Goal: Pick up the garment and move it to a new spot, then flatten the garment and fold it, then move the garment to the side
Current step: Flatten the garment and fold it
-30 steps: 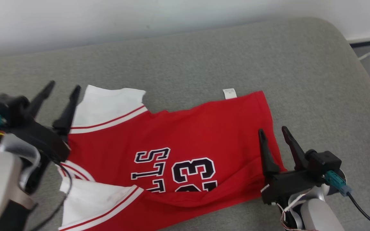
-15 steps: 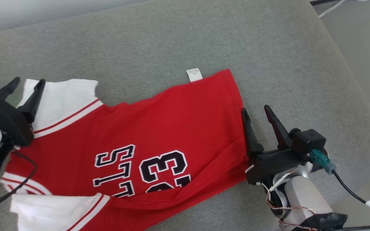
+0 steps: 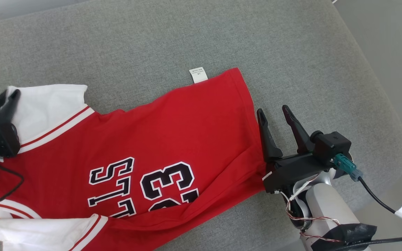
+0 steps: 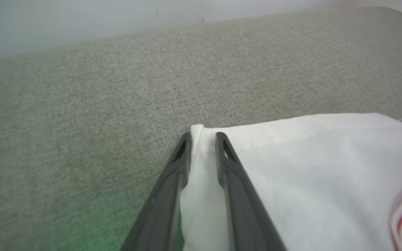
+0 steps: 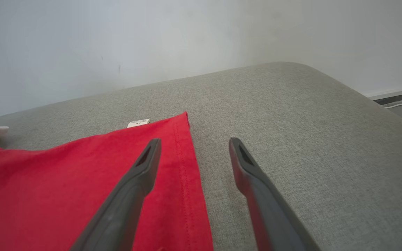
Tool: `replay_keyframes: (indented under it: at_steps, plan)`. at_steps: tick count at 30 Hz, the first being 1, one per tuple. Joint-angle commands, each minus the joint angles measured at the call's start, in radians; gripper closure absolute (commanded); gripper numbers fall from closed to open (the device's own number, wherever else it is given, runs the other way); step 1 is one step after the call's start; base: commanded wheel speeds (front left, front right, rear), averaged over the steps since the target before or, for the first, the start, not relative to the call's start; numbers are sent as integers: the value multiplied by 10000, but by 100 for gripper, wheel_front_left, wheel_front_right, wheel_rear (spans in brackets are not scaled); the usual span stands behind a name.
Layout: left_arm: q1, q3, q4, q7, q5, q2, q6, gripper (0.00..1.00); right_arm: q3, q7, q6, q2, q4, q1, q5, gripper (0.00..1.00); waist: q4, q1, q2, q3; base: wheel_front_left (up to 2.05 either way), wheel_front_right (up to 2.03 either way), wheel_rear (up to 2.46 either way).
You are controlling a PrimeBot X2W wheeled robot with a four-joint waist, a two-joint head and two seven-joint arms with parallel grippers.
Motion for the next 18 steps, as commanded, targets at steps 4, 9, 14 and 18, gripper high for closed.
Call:
replay_keyframes:
  at_steps: [4, 9, 14, 18]
  plan:
    - [-336, -463, -9, -399, -108, 115, 7, 100, 99, -48, -14, 23, 67, -229, -84, 0, 139, 0, -1, -41, 0, 0, 0]
    - [-519, -918, -318, -1189, -197, -29, 7, 100, -127, 345, -14, 14, 739, -979, -172, 0, 602, 0, -1, -343, 0, 0, 0]
    - [-284, -1196, -850, -2094, -190, -182, 7, 100, -639, 1113, -14, -181, 1785, -1901, -187, 0, 1358, 0, -1, -700, 0, 0, 0]
    - [-58, -1152, -1270, -2552, -216, -291, 39, 100, -1010, 1486, -14, -304, 2494, -2282, -70, 0, 1829, 0, -1, -824, 0, 0, 0]
